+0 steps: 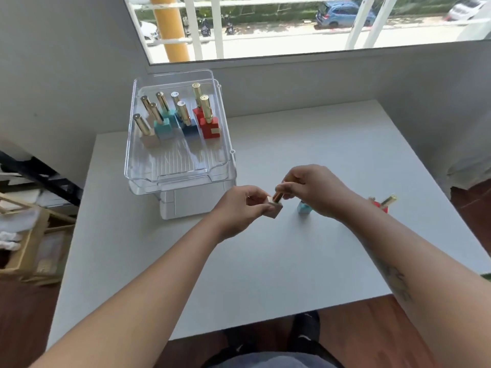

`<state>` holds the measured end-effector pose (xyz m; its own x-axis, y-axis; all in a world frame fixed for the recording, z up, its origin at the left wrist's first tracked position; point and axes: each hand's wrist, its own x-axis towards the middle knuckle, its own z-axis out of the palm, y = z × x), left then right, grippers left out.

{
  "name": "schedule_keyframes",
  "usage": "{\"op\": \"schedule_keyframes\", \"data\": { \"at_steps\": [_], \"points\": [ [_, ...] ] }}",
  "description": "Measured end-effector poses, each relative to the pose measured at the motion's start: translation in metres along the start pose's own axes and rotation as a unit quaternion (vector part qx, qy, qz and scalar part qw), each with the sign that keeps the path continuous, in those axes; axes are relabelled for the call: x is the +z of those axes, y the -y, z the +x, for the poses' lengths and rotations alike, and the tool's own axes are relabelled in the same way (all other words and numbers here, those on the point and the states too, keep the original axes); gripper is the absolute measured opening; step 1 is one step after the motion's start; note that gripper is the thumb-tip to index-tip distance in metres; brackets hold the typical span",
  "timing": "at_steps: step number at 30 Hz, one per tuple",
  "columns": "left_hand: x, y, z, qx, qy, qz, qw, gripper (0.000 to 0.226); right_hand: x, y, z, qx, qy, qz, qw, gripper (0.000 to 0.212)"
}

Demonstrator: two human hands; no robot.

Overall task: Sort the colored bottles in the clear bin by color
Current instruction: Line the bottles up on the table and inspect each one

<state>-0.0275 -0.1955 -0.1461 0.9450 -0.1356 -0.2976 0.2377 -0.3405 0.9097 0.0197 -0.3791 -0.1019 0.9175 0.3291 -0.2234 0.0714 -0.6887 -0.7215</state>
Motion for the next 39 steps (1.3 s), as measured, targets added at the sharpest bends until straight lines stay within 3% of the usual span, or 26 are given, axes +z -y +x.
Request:
{"op": "schedule_keyframes", "data": {
  "at_steps": [3,8,12,15,17,19,22,29,33,36,39],
  "points": [
    [0.0,0.001,0.002,0.008,0.014,-0.011,1.0,0.017,0.004,-0.001,-0.002,0.029,-0.042,-0.034,0.998,0.038],
    [-0.005,0.003,0.005,0.012,0.02,-0.017,1.0,0.012,-0.004,0.004,-0.009,0.03,0.031,0.087,0.995,0.026],
    [-0.004,0.002,0.004,0.016,0.019,-0.014,1.0,0.013,-0.003,0.007,-0.009,0.019,-0.01,0.054,0.998,0.007],
    [-0.001,0.003,0.005,0.01,0.007,-0.014,1.0,0.011,-0.001,0.005,-0.009,0.02,-0.045,-0.003,0.999,0.021],
    [-0.002,0.004,0.007,0.003,0.012,-0.018,1.0,0.011,-0.001,0.003,-0.01,0.026,-0.018,0.027,0.999,0.014],
    [-0.004,0.005,0.008,-0.005,0.026,-0.019,0.999,0.012,0.0,0.001,-0.011,0.031,0.026,0.071,0.997,0.021],
    [-0.003,0.007,0.007,-0.008,0.038,-0.006,0.999,0.014,0.003,-0.005,-0.014,0.02,0.03,0.083,0.996,0.014],
    [0.013,0.014,0.008,0.001,-0.007,0.0,1.0,0.012,0.015,-0.017,-0.009,0.002,-0.026,0.102,0.994,0.011],
    [0.028,0.03,0.012,-0.026,-0.063,-0.061,0.996,0.019,0.015,-0.023,0.004,0.009,0.005,0.064,0.998,0.009],
    [0.036,0.058,0.01,-0.066,-0.086,-0.007,0.994,0.04,0.017,-0.028,0.018,0.01,0.023,0.007,1.0,0.009],
    [0.039,0.091,-0.002,-0.061,-0.124,0.168,0.976,0.038,0.026,-0.036,0.028,0.017,0.031,-0.052,0.998,0.012]
  ]
}}
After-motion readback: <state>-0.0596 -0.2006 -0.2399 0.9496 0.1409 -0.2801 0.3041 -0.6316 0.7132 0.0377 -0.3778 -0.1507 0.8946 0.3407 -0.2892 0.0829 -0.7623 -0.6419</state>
